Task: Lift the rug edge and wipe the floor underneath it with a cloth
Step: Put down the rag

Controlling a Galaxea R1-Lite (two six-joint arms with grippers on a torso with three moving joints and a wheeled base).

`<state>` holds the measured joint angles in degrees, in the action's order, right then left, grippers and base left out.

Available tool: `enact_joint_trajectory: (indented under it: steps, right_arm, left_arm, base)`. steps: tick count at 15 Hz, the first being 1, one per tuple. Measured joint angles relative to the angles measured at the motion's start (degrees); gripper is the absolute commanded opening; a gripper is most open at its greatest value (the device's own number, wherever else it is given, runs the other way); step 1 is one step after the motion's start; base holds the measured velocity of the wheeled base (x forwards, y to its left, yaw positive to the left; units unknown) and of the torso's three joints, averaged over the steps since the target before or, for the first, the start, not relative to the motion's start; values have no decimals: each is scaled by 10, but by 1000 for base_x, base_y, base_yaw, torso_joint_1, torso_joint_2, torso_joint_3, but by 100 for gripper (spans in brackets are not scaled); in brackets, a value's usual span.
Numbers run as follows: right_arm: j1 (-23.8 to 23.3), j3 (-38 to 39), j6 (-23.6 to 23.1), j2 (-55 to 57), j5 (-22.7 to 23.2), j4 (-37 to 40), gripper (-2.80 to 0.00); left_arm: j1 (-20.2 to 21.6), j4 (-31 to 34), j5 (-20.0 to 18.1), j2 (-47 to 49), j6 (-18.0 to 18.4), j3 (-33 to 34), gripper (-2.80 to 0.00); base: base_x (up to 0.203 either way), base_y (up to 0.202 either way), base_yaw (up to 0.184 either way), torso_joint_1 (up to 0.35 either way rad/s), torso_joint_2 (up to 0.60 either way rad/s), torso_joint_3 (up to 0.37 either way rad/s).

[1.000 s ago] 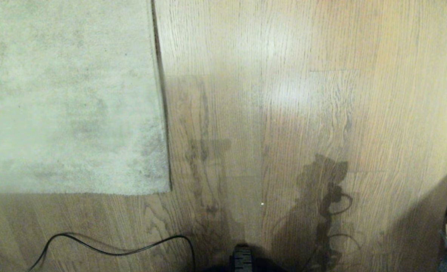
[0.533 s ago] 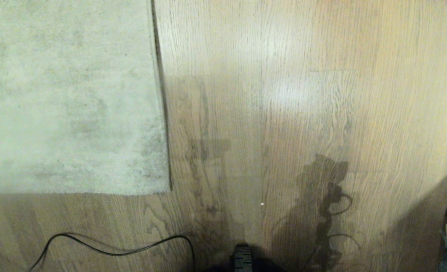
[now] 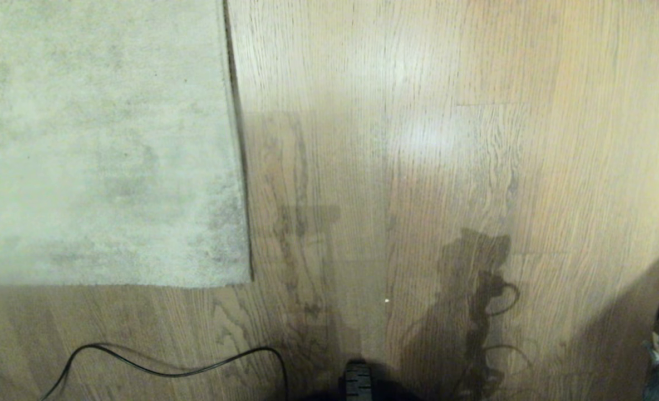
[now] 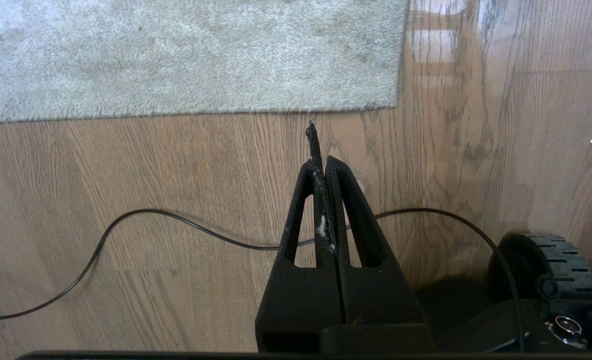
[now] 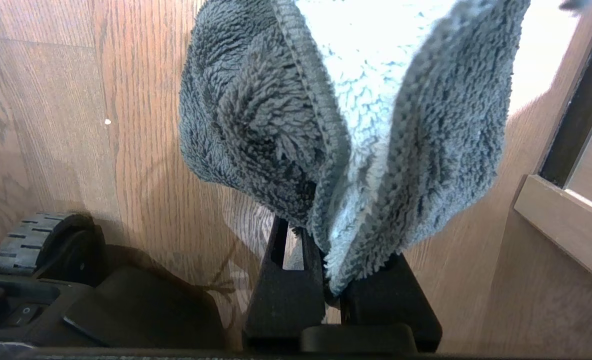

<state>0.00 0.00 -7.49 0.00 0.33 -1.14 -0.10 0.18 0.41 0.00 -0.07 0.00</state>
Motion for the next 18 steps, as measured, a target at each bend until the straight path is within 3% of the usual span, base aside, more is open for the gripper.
enact_joint_trajectory:
  steps: [5, 9, 12, 18]
  right_arm:
    - [0, -17, -1, 27, 4, 2, -280]
    - [4, -92, 17, 165, 8, -65, -280]
    - [5, -125, 21, 313, 9, -174, -280]
    - [1, -177, 30, 679, 10, -522, -280]
  left_arm:
    - [0, 0, 0, 0, 0, 0, -280]
    - [0, 0, 0, 0, -1, 0, -280]
    - [0, 0, 1, 0, -1, 0, -280]
    - [0, 0, 1, 0, 0, 0, -280]
  base:
    - [0, 0, 0, 0, 0, 0]
    - [0, 0, 0, 0, 0, 0]
    - [0, 0, 0, 0, 0, 0]
    - [0, 0, 0, 0, 0, 0]
